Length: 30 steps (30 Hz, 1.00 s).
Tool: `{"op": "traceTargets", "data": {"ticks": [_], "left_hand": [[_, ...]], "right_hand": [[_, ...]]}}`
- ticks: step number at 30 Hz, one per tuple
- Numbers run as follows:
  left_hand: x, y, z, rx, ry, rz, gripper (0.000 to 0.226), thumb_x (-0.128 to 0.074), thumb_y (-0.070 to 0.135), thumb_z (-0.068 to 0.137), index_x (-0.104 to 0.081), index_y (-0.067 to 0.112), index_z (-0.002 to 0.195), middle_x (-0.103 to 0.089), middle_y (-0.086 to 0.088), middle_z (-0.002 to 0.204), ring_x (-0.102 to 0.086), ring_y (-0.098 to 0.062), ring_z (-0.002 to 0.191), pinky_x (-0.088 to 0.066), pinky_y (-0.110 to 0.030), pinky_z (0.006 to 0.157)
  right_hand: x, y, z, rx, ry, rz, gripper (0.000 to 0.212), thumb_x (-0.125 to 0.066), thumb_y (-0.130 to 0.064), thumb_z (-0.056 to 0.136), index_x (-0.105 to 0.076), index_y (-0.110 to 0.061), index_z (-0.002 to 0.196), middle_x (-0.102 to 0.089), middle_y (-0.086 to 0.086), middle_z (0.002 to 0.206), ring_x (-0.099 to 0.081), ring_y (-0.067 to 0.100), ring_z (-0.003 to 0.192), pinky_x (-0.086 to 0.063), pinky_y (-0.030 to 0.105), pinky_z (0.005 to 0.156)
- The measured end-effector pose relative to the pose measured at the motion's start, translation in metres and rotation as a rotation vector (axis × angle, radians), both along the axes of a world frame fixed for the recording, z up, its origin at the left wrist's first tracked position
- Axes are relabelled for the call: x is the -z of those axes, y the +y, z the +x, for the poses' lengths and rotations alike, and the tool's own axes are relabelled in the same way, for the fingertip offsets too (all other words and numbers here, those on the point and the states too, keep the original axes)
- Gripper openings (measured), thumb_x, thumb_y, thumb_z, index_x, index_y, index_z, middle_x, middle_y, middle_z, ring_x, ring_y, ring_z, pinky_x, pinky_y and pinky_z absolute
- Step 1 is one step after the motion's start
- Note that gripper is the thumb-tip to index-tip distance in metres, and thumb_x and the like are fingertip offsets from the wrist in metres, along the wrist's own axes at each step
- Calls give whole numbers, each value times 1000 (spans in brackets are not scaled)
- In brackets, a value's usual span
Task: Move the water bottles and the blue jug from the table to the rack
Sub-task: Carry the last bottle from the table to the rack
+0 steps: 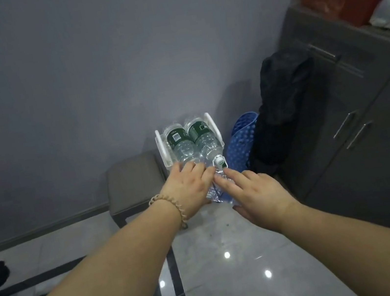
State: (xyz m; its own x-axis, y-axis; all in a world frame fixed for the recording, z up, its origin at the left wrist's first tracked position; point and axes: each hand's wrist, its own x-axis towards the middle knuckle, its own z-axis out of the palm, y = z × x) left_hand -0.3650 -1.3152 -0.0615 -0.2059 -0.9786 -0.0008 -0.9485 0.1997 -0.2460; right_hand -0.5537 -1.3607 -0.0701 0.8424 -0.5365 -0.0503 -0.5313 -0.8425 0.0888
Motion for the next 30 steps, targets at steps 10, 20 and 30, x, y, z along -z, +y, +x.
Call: {"op": "traceTargets", "data": {"ticks": [10, 20, 30], "left_hand": [[48, -113, 62, -107, 18, 117, 62, -54, 42, 88, -25, 18, 138, -46, -2, 127, -42, -22, 117, -31, -43, 104], [81, -256, 115, -391, 123, 133, 76, -56, 29, 87, -7, 26, 145, -20, -9, 152, -11, -30, 140, -9, -57, 111], [172, -317, 139, -625, 298, 383, 88, -27, 54, 90, 31, 8, 138, 27, -11, 152, 25, -29, 138, 7, -60, 111]], "right_hand": [[54, -128, 67, -54, -19, 128, 79, -59, -39, 87, -13, -22, 149, -32, 7, 149, -49, 29, 116, -50, 42, 83], [86, -260, 139, 106, -117, 196, 81, -68, -40, 80, -24, -24, 147, -46, 6, 138, -56, 28, 106, -52, 39, 74], [147, -303, 224, 692, -342, 381, 77, -66, -36, 84, -20, -31, 145, -38, 3, 140, -54, 26, 110, -51, 36, 77]]}}
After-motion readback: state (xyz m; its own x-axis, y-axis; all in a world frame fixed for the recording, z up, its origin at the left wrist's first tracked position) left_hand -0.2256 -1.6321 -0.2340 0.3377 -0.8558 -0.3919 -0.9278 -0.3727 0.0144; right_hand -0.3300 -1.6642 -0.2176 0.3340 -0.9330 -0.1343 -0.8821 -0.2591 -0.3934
